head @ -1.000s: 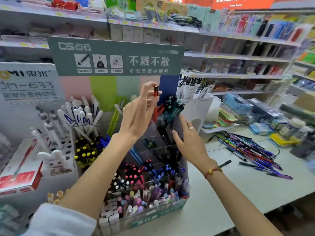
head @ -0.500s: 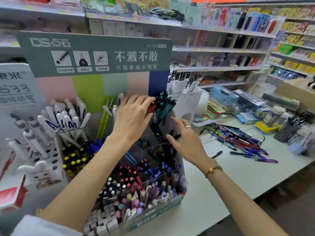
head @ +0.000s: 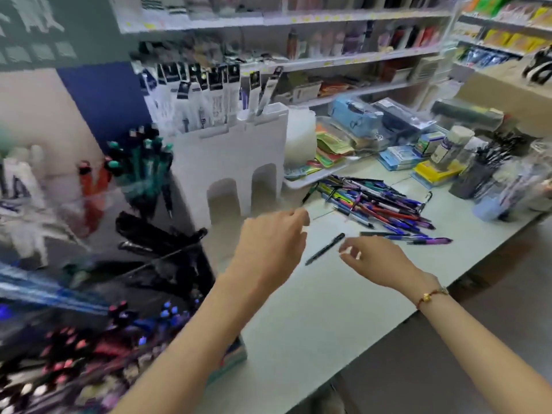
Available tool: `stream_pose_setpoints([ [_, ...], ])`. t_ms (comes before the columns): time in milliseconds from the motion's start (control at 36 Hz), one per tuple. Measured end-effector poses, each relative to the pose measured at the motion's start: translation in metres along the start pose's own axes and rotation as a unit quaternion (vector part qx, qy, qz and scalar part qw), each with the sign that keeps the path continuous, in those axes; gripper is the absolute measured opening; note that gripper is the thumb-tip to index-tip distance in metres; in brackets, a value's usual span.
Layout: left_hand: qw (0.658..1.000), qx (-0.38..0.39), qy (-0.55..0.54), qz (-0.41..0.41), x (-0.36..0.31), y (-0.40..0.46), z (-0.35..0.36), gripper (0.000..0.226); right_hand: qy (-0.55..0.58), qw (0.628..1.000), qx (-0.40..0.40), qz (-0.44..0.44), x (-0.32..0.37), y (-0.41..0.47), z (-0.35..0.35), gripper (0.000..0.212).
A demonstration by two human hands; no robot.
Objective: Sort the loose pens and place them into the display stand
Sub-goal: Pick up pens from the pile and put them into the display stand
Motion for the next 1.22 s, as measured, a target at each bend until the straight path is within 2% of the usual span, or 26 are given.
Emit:
stream_pose_setpoints([
  [139, 0.993, 0.102, -0.012, -0.051, -0.027, 0.060, 0.110, 0.030, 0.027, 0.996, 0.036, 0.075, -0.118, 0.031, 0.014, 0.027],
  [278, 0.970, 0.216, -0.029, -0.108, -0.039, 0.089, 0.222, 0.046, -0.046, 0.992, -0.020, 0.119, -0.209, 0.059, 0.020, 0.052],
  [333, 0.964, 0.232, -0.020, -0.130, -0.038, 0.095, 0.255, 0.047, -0.060, 0.985, -0.013, 0.163, -0.241, 0.065, 0.031, 0.063],
  [389, 0.966, 0.214, -0.013, -0.147, -0.034, 0.101, 0.275, 0.036, -0.053, 0.984, -0.009, 0.173, -0.261, 0.069, 0.045, 0.064],
  [472, 0.971, 0.157, -0.034, -0.177, -0.023, 0.110, 0.283, 0.021, -0.012, 0.992, -0.058, 0.115, -0.266, 0.077, 0.058, 0.055],
  [583, 0.968, 0.061, -0.094, -0.225, -0.010, 0.129, 0.271, 0.018, 0.004, 0.989, -0.143, 0.038, -0.257, 0.087, 0.059, 0.043],
  [639, 0.966, 0.011, -0.106, -0.234, -0.009, 0.149, 0.261, 0.019, -0.003, 0.988, -0.155, 0.001, -0.246, 0.097, 0.058, 0.044],
  [750, 0.972, -0.021, -0.091, -0.217, -0.010, 0.200, 0.260, 0.021, -0.015, 0.988, -0.149, -0.046, -0.229, 0.128, 0.056, 0.048],
  [861, 0.978, 0.001, -0.050, -0.203, -0.007, 0.237, 0.279, 0.033, -0.049, 0.989, -0.115, -0.074, -0.221, 0.158, 0.059, 0.061],
  [1028, 0.958, 0.109, -0.067, -0.257, 0.000, 0.243, 0.321, 0.090, -0.092, 0.987, -0.105, -0.084, -0.221, 0.175, 0.060, 0.067],
  [1083, 0.955, 0.110, -0.085, -0.263, 0.000, 0.246, 0.323, 0.103, -0.088, 0.986, -0.111, -0.089, -0.221, 0.176, 0.058, 0.069],
  [1167, 0.956, 0.076, -0.086, -0.272, 0.006, 0.251, 0.317, 0.105, -0.076, 0.986, -0.126, -0.080, -0.224, 0.178, 0.055, 0.079],
  [1222, 0.954, 0.090, -0.080, -0.274, 0.009, 0.253, 0.324, 0.096, -0.070, 0.986, -0.132, -0.067, -0.228, 0.179, 0.051, 0.088],
])
Point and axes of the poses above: each hand's wrist, its own y-axis towards the middle knuckle, its own z-axis out of the palm, x = y × z, the point moved 9 cm from there along y, towards the middle knuckle, and after that the axes turned 9 degrees about y, right-handed, at the moved point
